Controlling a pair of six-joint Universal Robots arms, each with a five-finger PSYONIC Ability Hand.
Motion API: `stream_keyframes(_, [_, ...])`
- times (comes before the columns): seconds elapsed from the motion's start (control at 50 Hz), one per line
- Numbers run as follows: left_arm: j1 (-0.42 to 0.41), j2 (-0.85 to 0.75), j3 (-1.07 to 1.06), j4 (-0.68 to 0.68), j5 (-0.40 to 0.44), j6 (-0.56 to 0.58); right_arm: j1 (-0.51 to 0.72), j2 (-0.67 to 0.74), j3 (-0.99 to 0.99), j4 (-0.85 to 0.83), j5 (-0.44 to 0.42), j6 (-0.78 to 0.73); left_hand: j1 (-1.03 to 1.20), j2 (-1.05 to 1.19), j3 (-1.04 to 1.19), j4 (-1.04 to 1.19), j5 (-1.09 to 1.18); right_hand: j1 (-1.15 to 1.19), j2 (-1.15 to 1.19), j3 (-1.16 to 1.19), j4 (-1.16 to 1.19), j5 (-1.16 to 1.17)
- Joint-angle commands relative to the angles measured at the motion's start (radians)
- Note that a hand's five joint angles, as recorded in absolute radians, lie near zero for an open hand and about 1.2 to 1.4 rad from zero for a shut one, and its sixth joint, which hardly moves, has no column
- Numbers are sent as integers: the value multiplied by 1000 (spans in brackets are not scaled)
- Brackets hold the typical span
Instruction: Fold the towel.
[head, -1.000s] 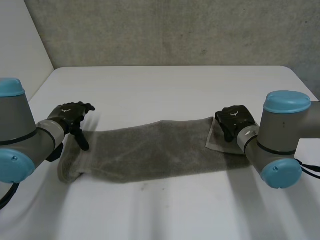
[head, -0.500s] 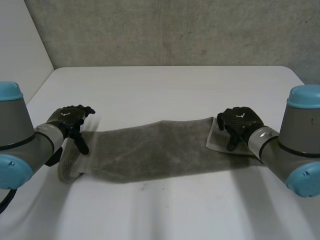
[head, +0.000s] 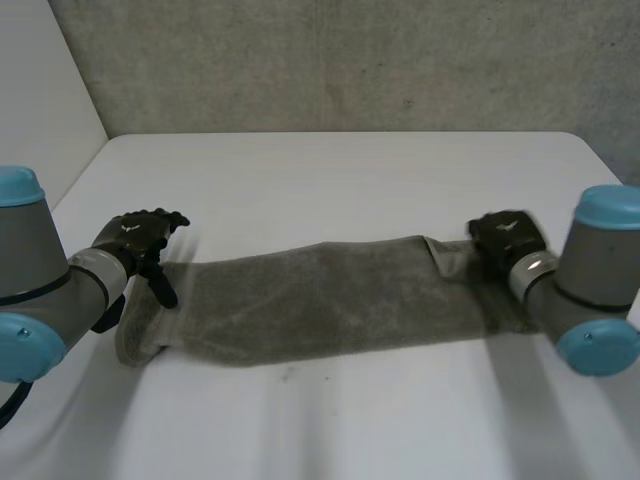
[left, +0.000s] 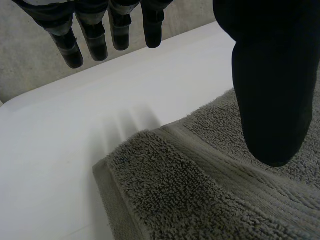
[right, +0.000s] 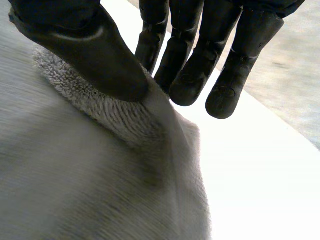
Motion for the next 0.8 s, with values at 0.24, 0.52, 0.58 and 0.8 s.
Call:
stream_keyframes(0.24, [-2, -4, -10, 15, 1, 3, -161, 124, -154, -28, 22, -17, 1, 9, 9, 1, -27, -21, -17, -29, -30, -30])
stream_keyframes(0.52, [0, 2, -8, 15, 3, 6, -194, 90, -195, 10, 29, 75, 1, 9, 9, 1, -27, -1155, -1152, -1164, -1165, -1164])
stream_keyframes(0.58, [0, 24, -8, 11, 1, 15, -217, 32, -194, 59, 26, 75, 4, 12, 12, 4, -24, -1155, -1152, -1164, -1165, -1164])
stream_keyframes(0.8, [-6, 130, -73, 3, 7, 17, -291, -197, -33, 314, -159, 9, 18, 26, 26, 19, -9, -1137, -1133, -1145, -1147, -1146])
